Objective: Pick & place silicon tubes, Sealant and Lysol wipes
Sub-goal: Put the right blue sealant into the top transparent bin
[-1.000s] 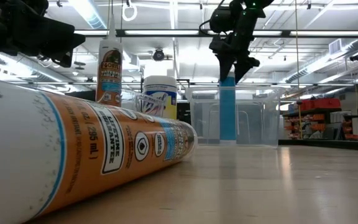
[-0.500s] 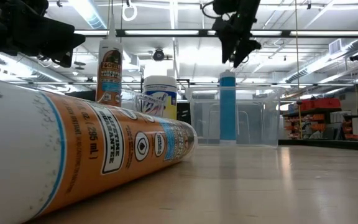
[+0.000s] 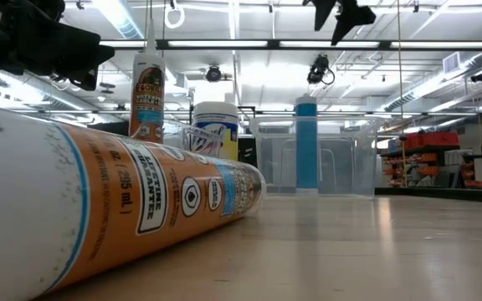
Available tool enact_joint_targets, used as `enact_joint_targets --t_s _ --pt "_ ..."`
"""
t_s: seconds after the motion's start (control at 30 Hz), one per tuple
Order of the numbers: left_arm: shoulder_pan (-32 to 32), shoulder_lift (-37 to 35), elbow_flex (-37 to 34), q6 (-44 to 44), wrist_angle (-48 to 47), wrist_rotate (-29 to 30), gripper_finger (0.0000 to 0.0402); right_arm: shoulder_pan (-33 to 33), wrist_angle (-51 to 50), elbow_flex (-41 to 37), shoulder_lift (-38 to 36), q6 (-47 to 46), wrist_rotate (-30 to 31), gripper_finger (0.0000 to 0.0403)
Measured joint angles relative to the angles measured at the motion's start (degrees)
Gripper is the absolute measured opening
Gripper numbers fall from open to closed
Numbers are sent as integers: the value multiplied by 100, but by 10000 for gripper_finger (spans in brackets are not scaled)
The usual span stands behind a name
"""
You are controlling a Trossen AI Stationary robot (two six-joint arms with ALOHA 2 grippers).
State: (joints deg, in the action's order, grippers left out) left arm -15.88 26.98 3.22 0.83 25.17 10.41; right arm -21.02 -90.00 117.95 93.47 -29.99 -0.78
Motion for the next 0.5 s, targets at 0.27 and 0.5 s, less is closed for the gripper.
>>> enact_joint_targets --t_s 0.27,0.5 --pt "0 0 0 0 4 0 142 1773 5 -420 -264 -1834 217 253" --pt "1 0 0 -1 2 2 142 3665 40 -1741 -262 -4066 348 242"
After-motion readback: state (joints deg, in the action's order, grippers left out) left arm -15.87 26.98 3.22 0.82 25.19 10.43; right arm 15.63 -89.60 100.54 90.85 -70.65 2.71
